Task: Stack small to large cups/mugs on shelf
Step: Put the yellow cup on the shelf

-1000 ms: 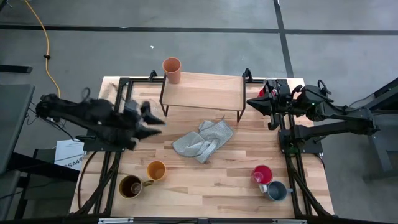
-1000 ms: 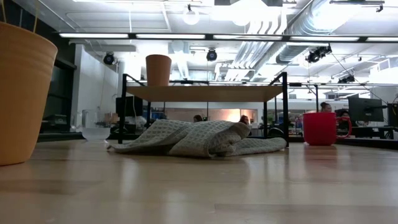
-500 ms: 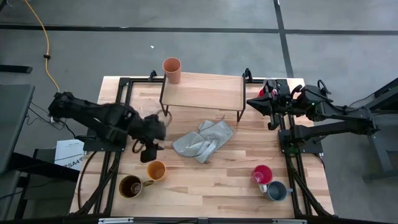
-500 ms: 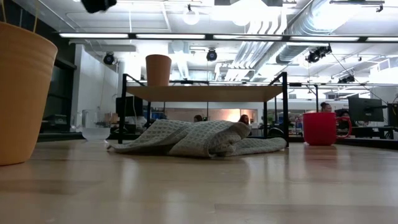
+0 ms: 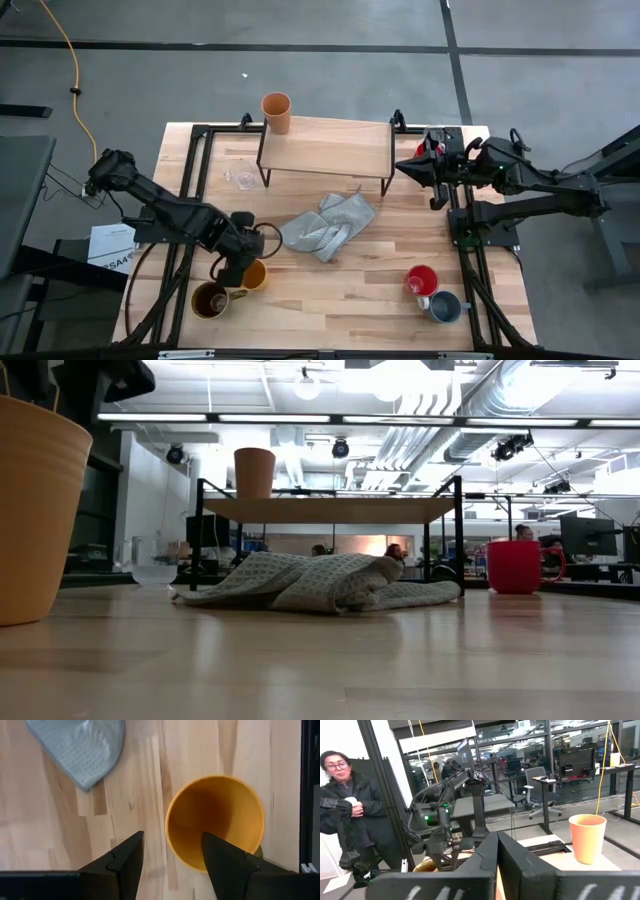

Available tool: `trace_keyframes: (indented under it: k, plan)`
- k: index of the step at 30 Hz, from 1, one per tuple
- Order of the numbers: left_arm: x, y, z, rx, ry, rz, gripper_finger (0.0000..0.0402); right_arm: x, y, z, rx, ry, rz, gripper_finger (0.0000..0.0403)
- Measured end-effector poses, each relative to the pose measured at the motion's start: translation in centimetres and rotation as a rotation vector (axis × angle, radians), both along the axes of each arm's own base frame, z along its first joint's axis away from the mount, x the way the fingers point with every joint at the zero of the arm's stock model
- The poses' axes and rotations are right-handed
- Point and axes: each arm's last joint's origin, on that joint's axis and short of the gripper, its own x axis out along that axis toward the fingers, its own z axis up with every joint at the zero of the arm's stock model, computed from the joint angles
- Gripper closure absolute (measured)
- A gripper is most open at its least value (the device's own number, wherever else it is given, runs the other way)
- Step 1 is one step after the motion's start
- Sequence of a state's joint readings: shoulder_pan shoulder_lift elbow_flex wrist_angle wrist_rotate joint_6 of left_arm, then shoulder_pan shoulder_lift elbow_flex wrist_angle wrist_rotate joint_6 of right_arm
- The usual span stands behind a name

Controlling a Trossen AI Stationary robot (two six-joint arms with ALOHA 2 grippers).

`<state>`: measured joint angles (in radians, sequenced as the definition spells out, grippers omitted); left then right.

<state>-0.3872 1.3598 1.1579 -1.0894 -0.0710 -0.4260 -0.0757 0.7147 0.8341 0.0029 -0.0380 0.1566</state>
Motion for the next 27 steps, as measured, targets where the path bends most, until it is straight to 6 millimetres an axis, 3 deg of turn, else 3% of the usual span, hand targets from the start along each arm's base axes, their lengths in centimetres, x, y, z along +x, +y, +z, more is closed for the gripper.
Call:
trace_keyframes:
  k: [17, 27]
  plan:
    - [0.6, -0.3, -3.6, 0.007, 0.098, 0.050, 0.0215, 0.0, 0.0, 0.0, 0.001, 0.000, 0.000, 0.0403]
    - [1.2, -0.5, -4.5, 0.019, 0.129, 0.056, 0.0215, 0.0, 0.0, 0.0, 0.001, 0.000, 0.000, 0.0403]
